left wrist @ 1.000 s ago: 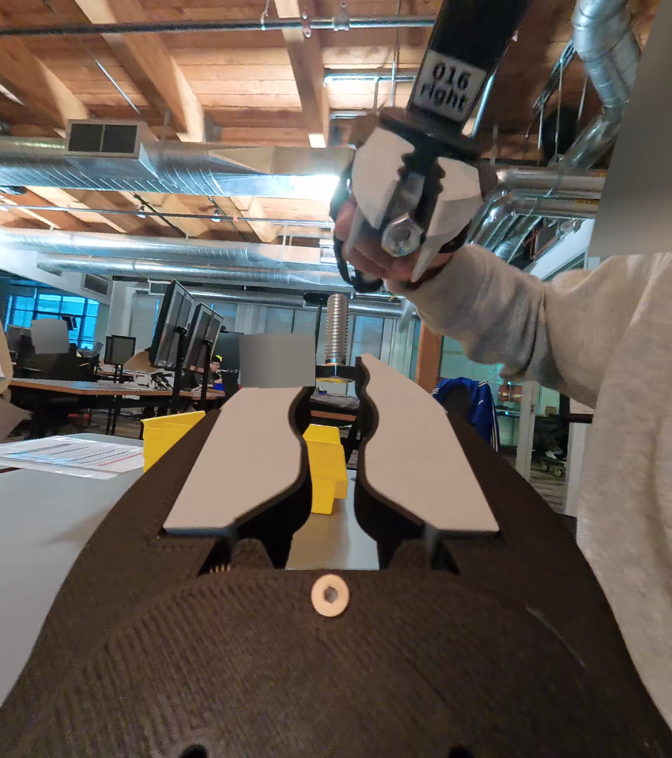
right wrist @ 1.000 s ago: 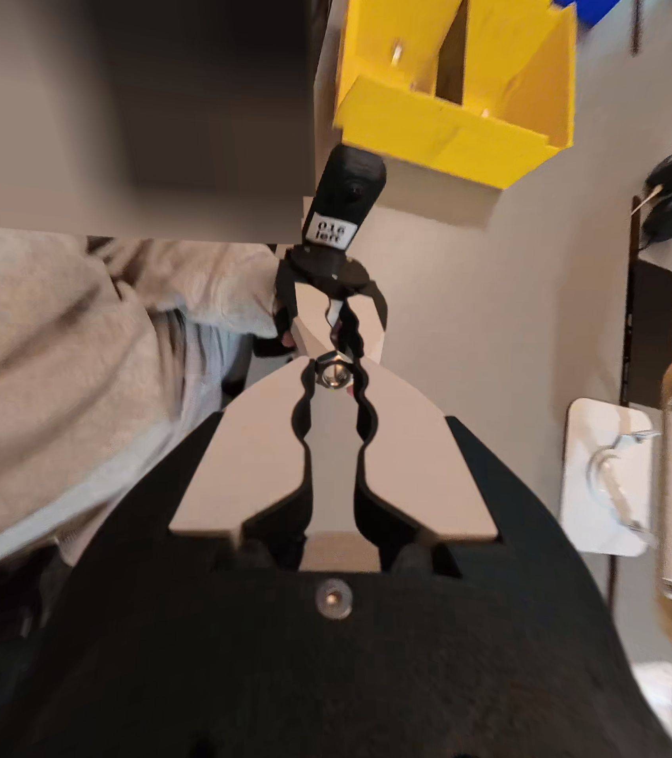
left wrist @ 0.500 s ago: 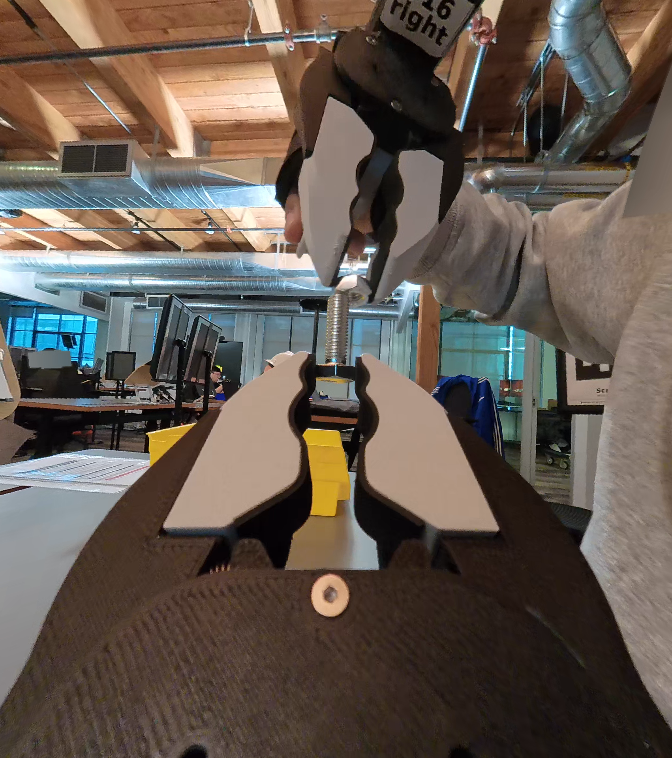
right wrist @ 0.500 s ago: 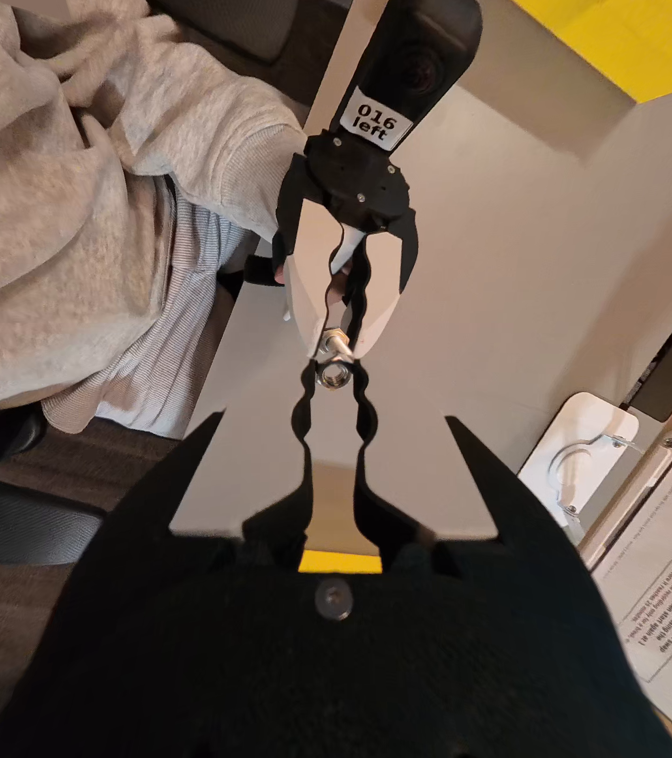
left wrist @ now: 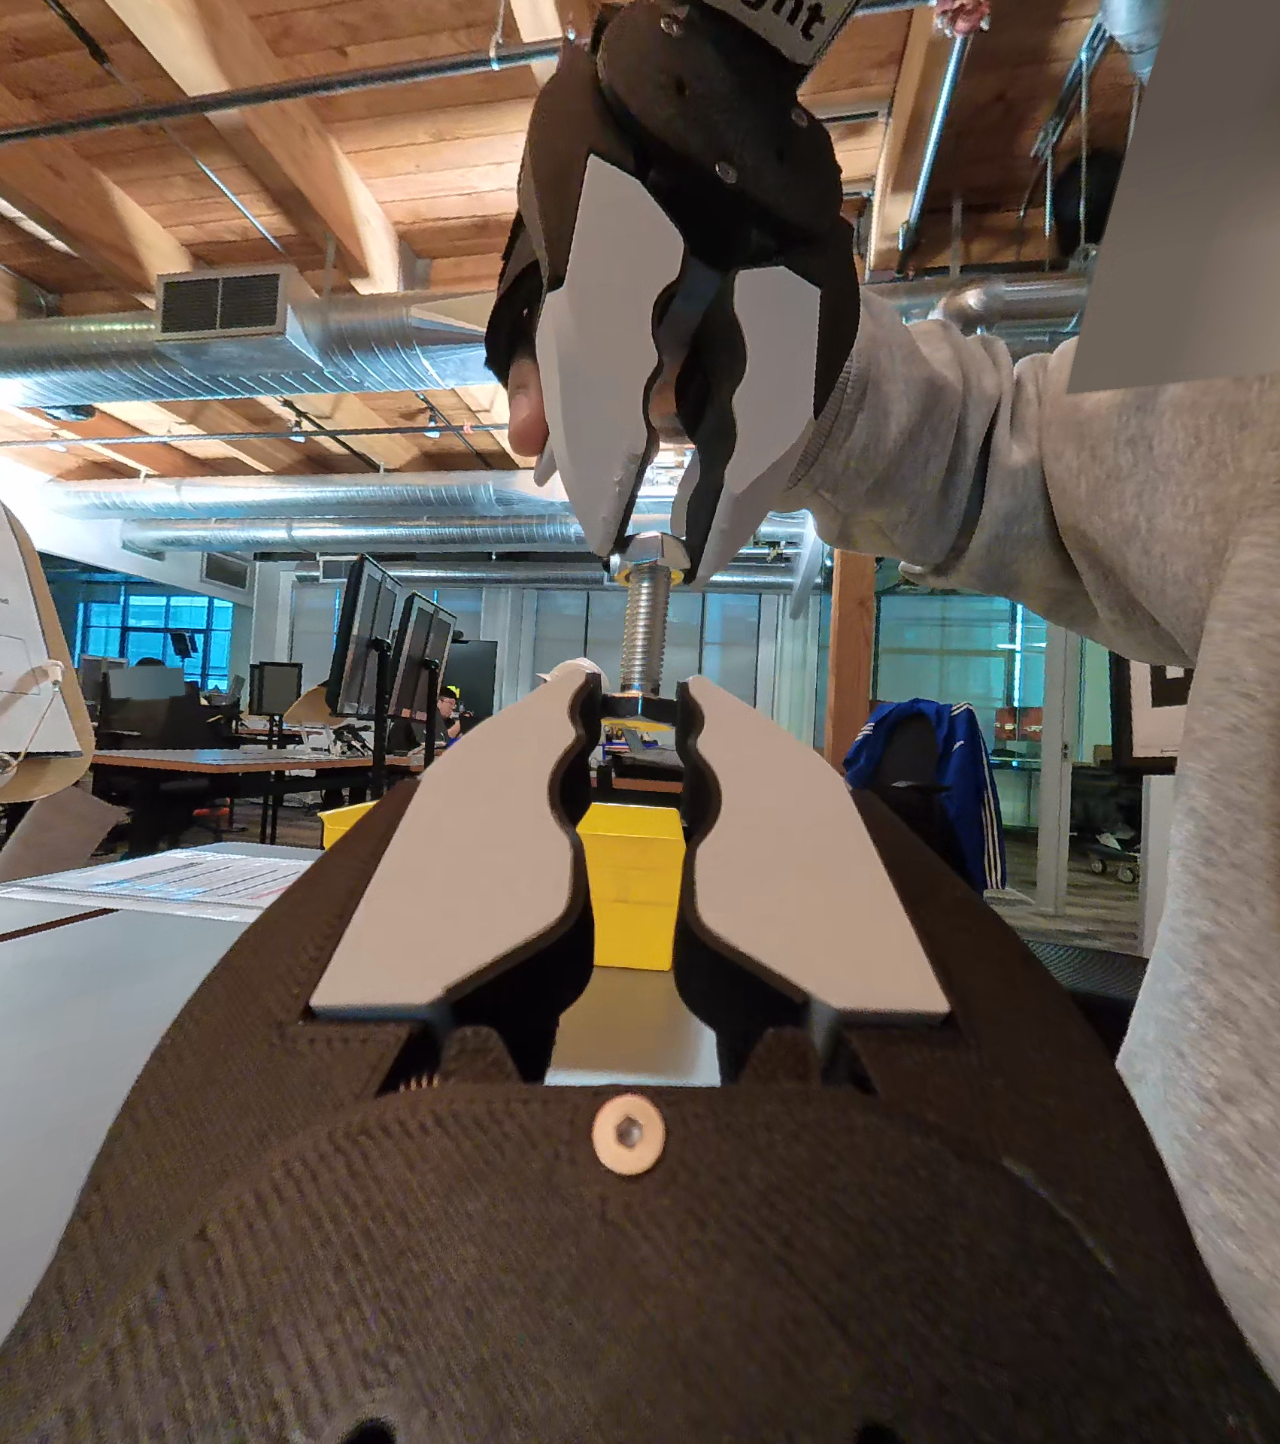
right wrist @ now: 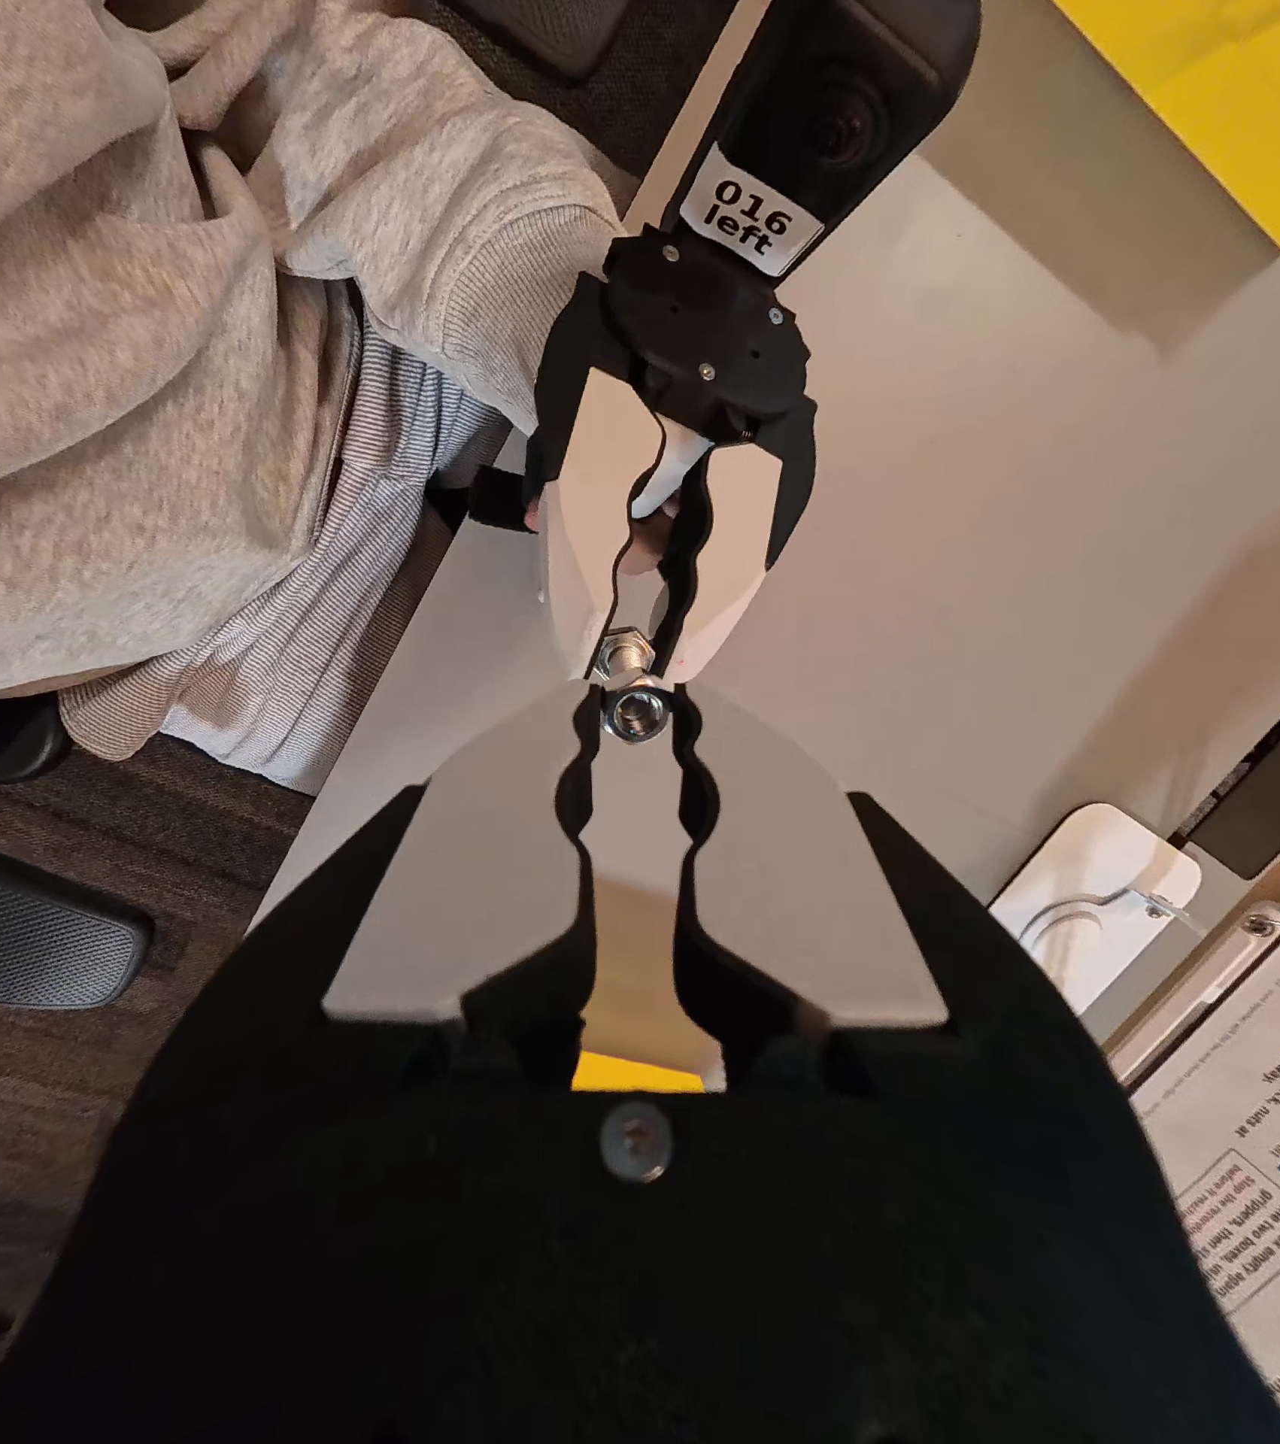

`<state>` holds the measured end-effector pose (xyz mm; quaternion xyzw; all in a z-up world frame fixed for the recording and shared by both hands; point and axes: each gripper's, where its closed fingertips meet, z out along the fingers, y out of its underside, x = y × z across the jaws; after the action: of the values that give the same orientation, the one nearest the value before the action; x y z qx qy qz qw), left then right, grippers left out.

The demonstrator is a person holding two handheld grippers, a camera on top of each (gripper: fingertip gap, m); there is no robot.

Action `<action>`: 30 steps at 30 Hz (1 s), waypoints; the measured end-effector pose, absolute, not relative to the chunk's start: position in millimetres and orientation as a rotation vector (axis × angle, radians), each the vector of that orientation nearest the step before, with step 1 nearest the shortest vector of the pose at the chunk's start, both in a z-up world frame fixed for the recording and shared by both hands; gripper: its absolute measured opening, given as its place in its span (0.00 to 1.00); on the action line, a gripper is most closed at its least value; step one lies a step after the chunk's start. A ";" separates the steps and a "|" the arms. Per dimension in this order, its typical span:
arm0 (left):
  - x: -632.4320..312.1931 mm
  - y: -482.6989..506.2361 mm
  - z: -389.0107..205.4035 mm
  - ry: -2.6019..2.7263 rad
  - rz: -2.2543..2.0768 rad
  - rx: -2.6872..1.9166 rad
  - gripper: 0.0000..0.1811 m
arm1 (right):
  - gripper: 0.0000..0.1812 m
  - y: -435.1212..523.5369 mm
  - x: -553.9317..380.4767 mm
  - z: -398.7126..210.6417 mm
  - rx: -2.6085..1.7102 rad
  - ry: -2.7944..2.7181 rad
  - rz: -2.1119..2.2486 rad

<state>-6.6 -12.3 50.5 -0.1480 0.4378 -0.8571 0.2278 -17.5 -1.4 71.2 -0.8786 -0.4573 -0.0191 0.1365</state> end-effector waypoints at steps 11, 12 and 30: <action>5.2 -4.6 47.6 1.160 -2.230 -0.487 0.10 | 0.10 8.2 -3.9 67.8 -2.768 -0.768 -0.084; 5.8 -4.4 47.5 1.158 -2.219 -0.490 0.10 | 0.10 8.3 -3.2 67.7 -2.787 -0.712 -0.084; 3.3 1.0 51.2 1.114 -2.261 -0.491 0.10 | 0.17 10.2 -0.9 71.2 -2.745 -0.716 -0.140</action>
<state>3.3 1.0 51.2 -0.1835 0.4160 -0.8446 0.2828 -0.9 10.2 71.2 -0.9555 -0.2491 -0.0486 0.1501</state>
